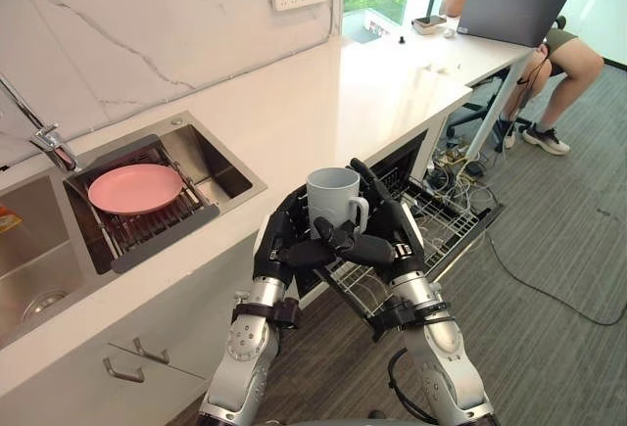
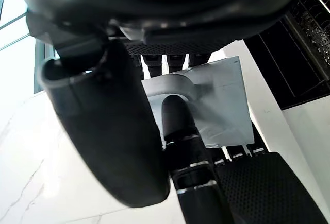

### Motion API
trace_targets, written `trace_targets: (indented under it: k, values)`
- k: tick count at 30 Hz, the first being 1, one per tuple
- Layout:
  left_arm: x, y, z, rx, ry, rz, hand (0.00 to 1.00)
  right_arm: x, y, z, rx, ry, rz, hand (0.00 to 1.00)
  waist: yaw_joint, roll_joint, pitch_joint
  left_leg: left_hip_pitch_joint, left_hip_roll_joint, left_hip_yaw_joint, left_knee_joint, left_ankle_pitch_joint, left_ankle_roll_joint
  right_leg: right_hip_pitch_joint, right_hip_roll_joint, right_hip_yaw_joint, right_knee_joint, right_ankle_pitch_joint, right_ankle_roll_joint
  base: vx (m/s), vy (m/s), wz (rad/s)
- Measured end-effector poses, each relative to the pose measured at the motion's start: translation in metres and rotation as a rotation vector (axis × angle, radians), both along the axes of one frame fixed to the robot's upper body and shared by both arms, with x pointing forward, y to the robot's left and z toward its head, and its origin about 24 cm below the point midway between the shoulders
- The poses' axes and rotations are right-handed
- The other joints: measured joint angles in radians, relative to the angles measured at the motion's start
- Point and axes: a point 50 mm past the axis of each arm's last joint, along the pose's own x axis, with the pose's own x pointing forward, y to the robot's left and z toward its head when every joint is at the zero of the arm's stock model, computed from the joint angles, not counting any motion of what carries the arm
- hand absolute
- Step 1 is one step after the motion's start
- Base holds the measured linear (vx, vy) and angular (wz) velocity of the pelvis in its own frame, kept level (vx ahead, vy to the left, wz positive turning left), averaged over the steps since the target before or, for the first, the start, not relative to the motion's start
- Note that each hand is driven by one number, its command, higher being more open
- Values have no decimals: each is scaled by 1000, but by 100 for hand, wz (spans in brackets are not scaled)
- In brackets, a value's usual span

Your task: Walk over to the sink, pick up the cup, carry it to the dishwasher, place the cup inside the dishwasher, then close the dishwasher door

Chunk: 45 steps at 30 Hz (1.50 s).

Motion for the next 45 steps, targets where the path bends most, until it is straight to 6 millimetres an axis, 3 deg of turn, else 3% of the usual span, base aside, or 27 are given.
trace_targets:
  k: [3, 4, 12, 21, 22, 28, 31, 38, 45]
  values:
    - [0, -2, -1, 1, 5, -6, 30, 5, 0, -1, -14, 6, -12, 90, 3, -2, -1, -2, -7, -6, -15, 13, 4, -4, -5, -7, 0, 4, 2, -53, 6, 8]
    - [-1, -3, -1, 1, 5, -12, 30, 7, 1, 0, -16, 4, -19, 30, 4, -3, -2, -3, -8, -8, -15, 15, 5, -5, -6, -9, 0, 5, 2, -46, 2, 4]
    - [-2, -14, 1, 3, 1, -62, 30, 16, -1, 4, -6, 5, -86, 30, 6, -32, -22, -24, -16, -28, -15, 26, 8, -17, -13, -26, 1, 9, 4, -27, 2, 7]
    - [-2, -15, 1, 1, 4, -64, 30, 17, -3, 4, 6, 9, -110, 30, 6, -36, -24, -23, -23, -37, -30, 40, 13, -18, -20, -34, 4, 11, 7, -26, 6, 4]
    - [-2, -15, 1, 1, 4, -63, 90, 17, -3, 4, 8, 8, -112, 30, 6, -37, -25, -22, -23, -37, -32, 42, 13, -18, -19, -34, 4, 11, 7, 0, 0, 0]
    - [-5, -17, 2, 5, -12, -85, 90, 20, -7, 8, -31, -18, -157, 30, 7, -41, -27, -22, -23, -38, -34, 42, 12, -18, -18, -35, 4, 12, 8, 0, 0, 0]
    - [-9, -16, 8, 25, -45, -67, 90, 20, -11, 21, -82, -85, -208, 30, 5, -41, -26, -20, -23, -37, -37, 42, 12, -17, -18, -34, 4, 12, 8, 0, 0, 0]
    - [-12, 35, 1, 55, -4, 228, 90, 11, -61, 55, -138, -243, -592, 30, 4, -42, -26, -10, -21, -33, -42, 42, 12, -12, -19, -30, 4, 12, 8, -6, 0, -1]
    - [-13, 40, 1, 38, 0, 281, 90, 1, -66, 52, -247, -244, -667, 30, 4, -43, -25, -10, -20, -30, -48, 42, 12, -15, -18, -28, -2, 12, 8, -2, 0, 0]
